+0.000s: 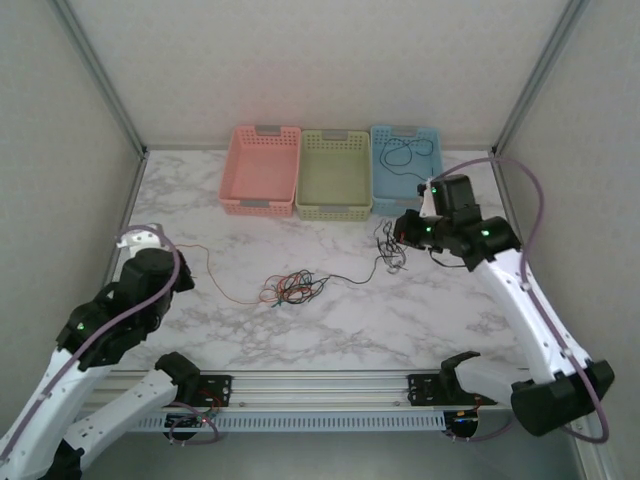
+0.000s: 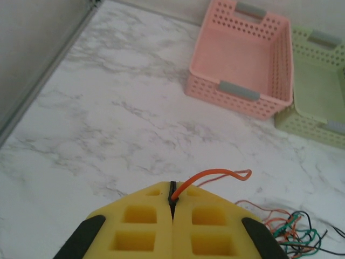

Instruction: Untangle the cables

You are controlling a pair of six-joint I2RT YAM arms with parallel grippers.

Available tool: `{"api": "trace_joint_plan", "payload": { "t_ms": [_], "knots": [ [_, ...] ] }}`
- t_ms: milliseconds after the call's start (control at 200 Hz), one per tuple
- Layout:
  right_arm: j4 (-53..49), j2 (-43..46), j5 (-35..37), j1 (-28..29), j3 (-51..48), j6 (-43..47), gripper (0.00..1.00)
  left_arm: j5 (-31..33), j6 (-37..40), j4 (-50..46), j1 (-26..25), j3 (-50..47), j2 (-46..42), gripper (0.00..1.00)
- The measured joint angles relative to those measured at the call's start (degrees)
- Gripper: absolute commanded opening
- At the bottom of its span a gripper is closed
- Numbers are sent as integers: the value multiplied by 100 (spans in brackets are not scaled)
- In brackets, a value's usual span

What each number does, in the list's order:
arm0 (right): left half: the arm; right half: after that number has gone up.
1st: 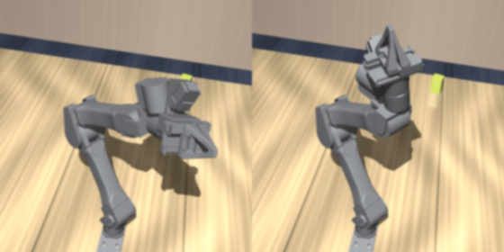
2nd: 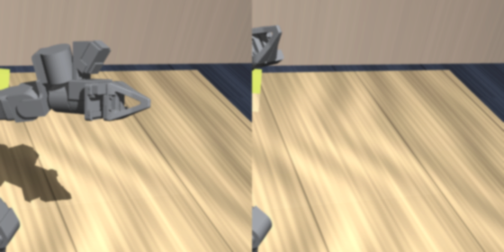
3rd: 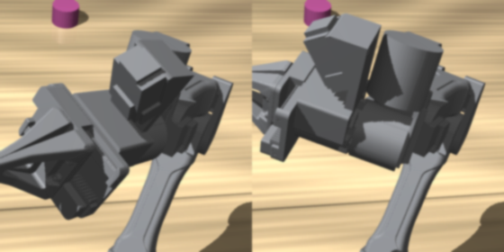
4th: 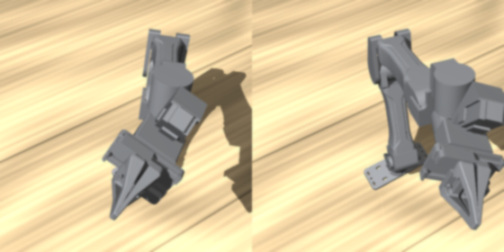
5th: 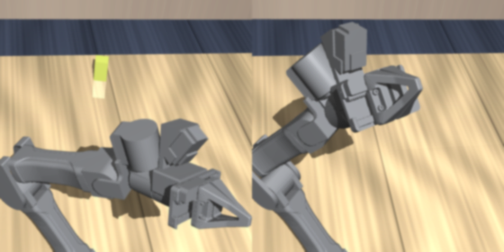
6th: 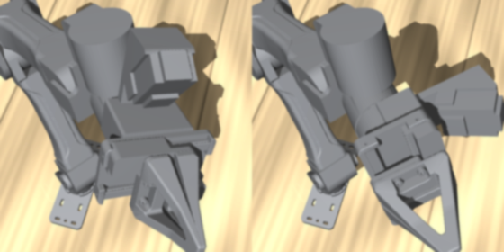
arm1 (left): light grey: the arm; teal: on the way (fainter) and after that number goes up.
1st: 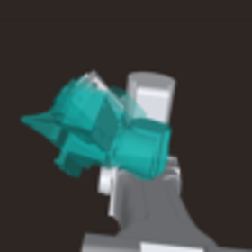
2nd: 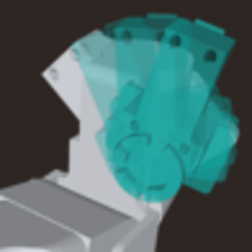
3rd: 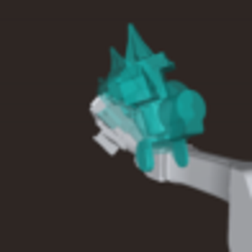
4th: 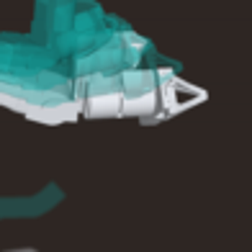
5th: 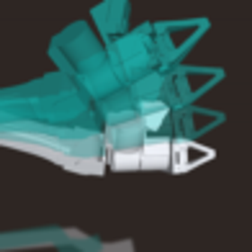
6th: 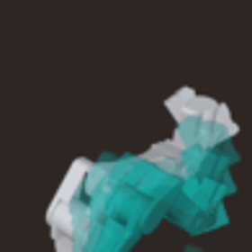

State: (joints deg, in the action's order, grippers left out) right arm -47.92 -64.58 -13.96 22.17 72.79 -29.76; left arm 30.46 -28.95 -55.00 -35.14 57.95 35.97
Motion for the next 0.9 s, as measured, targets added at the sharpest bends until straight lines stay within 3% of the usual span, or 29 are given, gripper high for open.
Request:
{"api": "trace_joint_plan", "payload": {
  "t_ms": [85, 165, 330, 546, 791, 896],
  "knots": [
    [345, 229, -787, 68, 313, -114, 0, -291, -50, 186, 0, -184, 184, 0],
    [588, 343, -1106, 219, 573, -160, 0, -542, -90, 356, 0, -315, 348, 0],
    [625, 138, -960, 354, 800, -155, 0, -1104, -149, 774, 0, -586, 621, 0],
    [872, -560, -699, 809, -103, -304, 0, -1943, -323, 1504, 0, -1176, 1290, 0],
    [925, -785, -509, 1029, -188, -317, 0, -2441, -433, 1954, -2, -1403, 1915, 50],
    [931, -785, -514, 1036, -177, -354, 0, -2465, -393, 2006, -4, -1394, 1904, 59]
  ]
}}
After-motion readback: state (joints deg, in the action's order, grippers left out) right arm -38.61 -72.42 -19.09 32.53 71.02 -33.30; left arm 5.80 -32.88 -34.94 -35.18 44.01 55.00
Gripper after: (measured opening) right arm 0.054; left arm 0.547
